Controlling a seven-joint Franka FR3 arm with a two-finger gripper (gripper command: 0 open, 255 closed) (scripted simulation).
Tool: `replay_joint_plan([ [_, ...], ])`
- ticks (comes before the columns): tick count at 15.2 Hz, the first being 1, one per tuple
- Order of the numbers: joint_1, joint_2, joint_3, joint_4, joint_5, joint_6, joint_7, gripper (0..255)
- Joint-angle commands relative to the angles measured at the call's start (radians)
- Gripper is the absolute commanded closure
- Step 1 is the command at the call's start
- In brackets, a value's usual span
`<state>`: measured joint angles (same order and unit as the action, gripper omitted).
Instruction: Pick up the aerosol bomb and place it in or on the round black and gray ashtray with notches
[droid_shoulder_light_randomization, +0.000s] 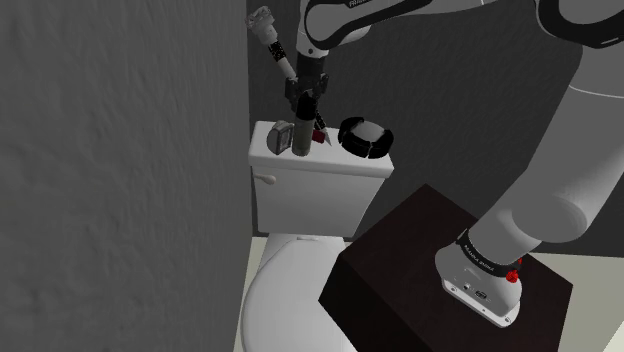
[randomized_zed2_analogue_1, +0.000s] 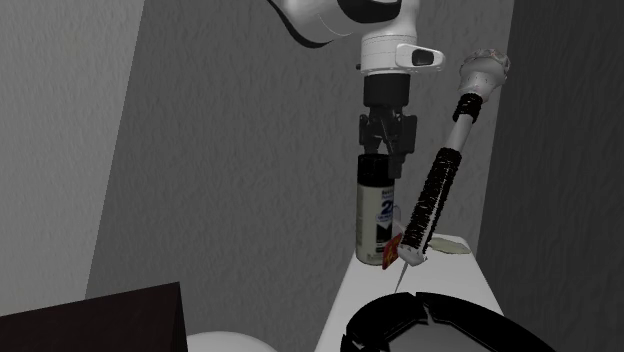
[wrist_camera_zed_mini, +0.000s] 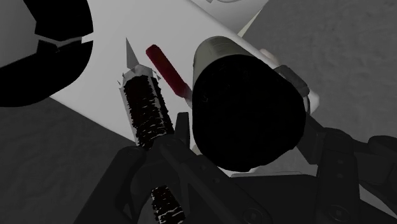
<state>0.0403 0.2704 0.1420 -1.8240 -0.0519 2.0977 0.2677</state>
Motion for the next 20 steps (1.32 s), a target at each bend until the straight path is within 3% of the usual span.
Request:
replay_joint_plan([
  [1, 0.000, 0.000, 0.000, 0.000, 0.000, 0.000, 0.000, 255],
  [8, 0.000, 0.000, 0.000, 0.000, 0.000, 0.000, 0.000, 255],
  [20, -0.001, -0.047, 0.003, 0.100, 0.010, -0.146, -0.007, 255],
])
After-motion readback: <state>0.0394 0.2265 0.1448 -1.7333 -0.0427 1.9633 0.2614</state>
